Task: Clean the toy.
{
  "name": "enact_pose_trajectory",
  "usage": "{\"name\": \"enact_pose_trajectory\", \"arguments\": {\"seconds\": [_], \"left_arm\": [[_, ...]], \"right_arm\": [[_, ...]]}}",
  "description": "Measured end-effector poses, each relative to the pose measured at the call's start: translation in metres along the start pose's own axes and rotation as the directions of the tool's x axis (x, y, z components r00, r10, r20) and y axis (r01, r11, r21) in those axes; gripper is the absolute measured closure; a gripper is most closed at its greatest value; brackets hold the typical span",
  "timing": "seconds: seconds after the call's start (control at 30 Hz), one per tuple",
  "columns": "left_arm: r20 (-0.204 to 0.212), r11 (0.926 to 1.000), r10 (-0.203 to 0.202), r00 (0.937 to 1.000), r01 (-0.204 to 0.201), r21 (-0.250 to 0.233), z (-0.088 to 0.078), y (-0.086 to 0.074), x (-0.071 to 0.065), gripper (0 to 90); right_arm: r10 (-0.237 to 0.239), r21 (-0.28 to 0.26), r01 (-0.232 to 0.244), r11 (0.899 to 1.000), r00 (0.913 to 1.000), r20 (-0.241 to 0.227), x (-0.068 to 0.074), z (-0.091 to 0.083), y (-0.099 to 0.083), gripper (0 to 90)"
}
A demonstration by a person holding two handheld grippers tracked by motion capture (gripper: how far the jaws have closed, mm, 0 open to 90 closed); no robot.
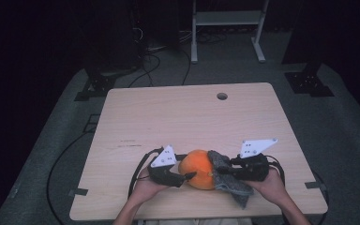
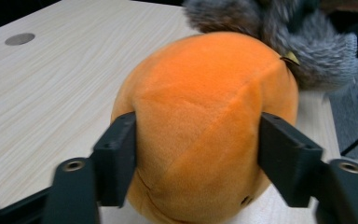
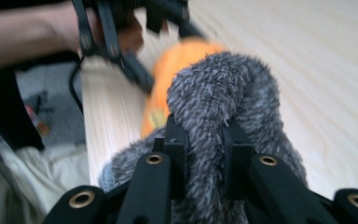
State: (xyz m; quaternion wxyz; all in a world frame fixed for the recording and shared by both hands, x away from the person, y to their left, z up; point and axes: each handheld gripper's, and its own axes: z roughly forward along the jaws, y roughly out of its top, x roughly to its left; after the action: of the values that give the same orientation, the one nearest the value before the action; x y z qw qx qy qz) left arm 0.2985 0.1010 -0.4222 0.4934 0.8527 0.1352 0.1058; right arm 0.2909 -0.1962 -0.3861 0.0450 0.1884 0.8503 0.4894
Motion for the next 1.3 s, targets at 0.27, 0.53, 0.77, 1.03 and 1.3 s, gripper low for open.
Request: {"name": "enact_pose_trajectory", "arguments": {"seconds": [0.27,0.53,0.77,1.03,1.3], "left_arm": [[0.023,0.9929,-0.115,0.9932,0.115,-0.029,-0.001,-0.005,0.010,9.3],[-0.071,0.9970,-0.025,0.9972,0.020,-0.075,-0.003,0.005,0.000,37.2],[-0.112,0.9981,0.045,0.9927,-0.050,-0.037,-0.002,0.005,-0.007,32.1],[-0.049,0.9968,-0.058,0.9971,0.055,-0.058,0.004,-0.001,0.000,31.4],[-0.035,0.9940,-0.058,0.9977,0.055,-0.094,-0.001,0.001,0.001,16.7]], "right_arm": [[-0.013,0.018,0.014,1.000,0.9989,-0.045,-0.001,0.008,-0.007,75.7],[-0.036,-0.022,0.036,0.999,0.9992,-0.014,0.001,-0.008,0.005,76.0],[-0.078,-0.005,0.078,0.997,0.9969,0.004,0.005,0.013,0.013,75.9],[-0.038,0.018,0.038,0.999,0.9991,0.021,0.002,0.000,0.001,75.7],[-0.080,0.036,0.081,0.996,0.9957,-0.048,0.010,0.009,0.007,76.0]]}}
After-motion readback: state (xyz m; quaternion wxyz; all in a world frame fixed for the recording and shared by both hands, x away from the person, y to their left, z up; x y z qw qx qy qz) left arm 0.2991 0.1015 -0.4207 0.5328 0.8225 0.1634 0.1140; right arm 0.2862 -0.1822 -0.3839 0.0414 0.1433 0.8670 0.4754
